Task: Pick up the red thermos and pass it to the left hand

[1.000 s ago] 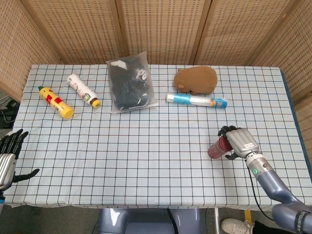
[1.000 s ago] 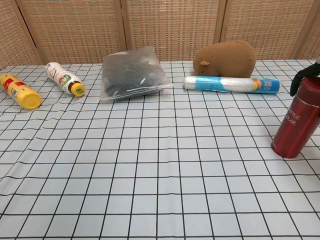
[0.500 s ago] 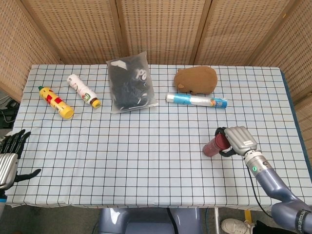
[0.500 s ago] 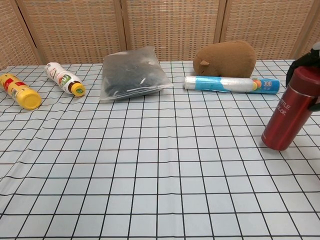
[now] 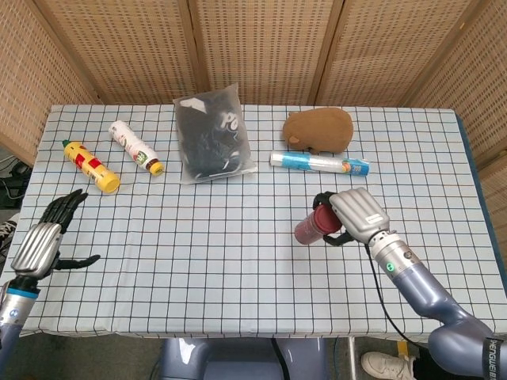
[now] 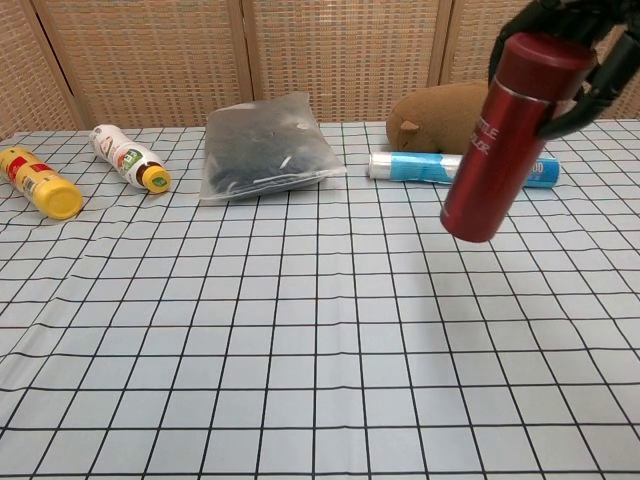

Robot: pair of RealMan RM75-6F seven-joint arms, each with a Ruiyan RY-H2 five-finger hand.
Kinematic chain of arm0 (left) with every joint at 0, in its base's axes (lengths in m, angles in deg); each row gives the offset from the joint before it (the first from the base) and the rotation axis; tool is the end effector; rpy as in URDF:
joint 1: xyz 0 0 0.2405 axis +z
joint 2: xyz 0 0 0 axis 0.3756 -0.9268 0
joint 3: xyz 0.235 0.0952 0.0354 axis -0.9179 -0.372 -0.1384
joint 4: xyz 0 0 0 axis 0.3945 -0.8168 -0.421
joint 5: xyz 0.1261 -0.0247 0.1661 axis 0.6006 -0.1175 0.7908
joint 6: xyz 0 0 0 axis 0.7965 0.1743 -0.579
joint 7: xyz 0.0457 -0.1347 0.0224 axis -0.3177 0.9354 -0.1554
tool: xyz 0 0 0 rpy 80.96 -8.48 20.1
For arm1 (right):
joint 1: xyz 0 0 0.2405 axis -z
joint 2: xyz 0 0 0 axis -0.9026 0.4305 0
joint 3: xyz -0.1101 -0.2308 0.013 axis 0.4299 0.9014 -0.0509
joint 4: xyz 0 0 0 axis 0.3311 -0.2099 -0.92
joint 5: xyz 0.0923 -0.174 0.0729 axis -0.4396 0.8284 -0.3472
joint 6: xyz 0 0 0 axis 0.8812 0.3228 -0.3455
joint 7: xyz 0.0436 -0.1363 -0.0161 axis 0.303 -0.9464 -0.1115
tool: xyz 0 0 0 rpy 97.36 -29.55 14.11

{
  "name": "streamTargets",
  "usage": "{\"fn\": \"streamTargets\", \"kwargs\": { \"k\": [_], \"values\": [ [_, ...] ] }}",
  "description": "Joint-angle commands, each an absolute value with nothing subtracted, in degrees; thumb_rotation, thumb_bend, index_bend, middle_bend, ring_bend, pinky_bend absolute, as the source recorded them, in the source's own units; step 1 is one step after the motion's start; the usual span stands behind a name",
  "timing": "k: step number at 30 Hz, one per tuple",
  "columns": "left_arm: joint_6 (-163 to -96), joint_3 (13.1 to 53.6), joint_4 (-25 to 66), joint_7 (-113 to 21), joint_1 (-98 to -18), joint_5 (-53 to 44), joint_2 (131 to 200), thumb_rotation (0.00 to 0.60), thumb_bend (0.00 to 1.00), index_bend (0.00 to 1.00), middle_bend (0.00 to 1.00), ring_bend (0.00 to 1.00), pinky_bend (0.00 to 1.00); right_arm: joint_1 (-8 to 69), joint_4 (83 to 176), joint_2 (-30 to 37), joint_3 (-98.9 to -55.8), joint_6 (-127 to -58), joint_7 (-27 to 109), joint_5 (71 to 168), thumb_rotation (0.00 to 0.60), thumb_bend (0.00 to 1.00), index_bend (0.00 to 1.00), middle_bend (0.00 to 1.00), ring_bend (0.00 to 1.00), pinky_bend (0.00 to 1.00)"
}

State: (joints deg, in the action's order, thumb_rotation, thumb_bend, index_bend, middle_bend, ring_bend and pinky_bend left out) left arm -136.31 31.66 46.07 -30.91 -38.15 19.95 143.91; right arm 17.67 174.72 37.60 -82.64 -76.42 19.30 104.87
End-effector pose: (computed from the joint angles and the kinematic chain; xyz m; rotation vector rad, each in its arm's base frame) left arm -0.2583 0.2452 0.1397 -1.4996 -1.1747 -1.1562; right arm -0.0916 -0.3270 0.1433 1.8914 -0.9968 0.8833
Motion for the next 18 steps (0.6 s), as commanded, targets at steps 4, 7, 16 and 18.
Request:
{"fn": "streamTargets", "kwargs": {
  "k": [4,7,16,18],
  "values": [
    [-127.8,34.2,41.1,-14.3,-47.5,23.3,150.0,0.600,0.00,0.00,0.00,0.00,0.00,7.2,179.4,36.3,-84.9,-79.1,10.9,92.6,0.600,0.65,0.63,0.56,0.63,0.68],
    [-126.0,34.5,38.6,-7.3,-50.4,24.4,153.0,0.600,0.00,0.00,0.00,0.00,0.00,3.6,179.3,34.2,-84.9,-80.8,8.3,88.5,0.600,0.65,0.63,0.56,0.63,0.68],
    [-122.0,35.3,29.6,9.8,-58.3,24.0,165.7,0.600,0.00,0.00,0.00,0.00,0.00,-5.1,175.9,26.8,-84.7,-85.1,4.0,78.7,0.600,0.66,0.63,0.56,0.63,0.68],
    [-120.5,35.6,28.6,11.4,-59.8,23.0,167.9,0.600,0.00,0.00,0.00,0.00,0.00,-6.1,175.1,25.9,-84.7,-85.4,3.9,77.6,0.600,0.66,0.63,0.56,0.63,0.68]
  ]
}}
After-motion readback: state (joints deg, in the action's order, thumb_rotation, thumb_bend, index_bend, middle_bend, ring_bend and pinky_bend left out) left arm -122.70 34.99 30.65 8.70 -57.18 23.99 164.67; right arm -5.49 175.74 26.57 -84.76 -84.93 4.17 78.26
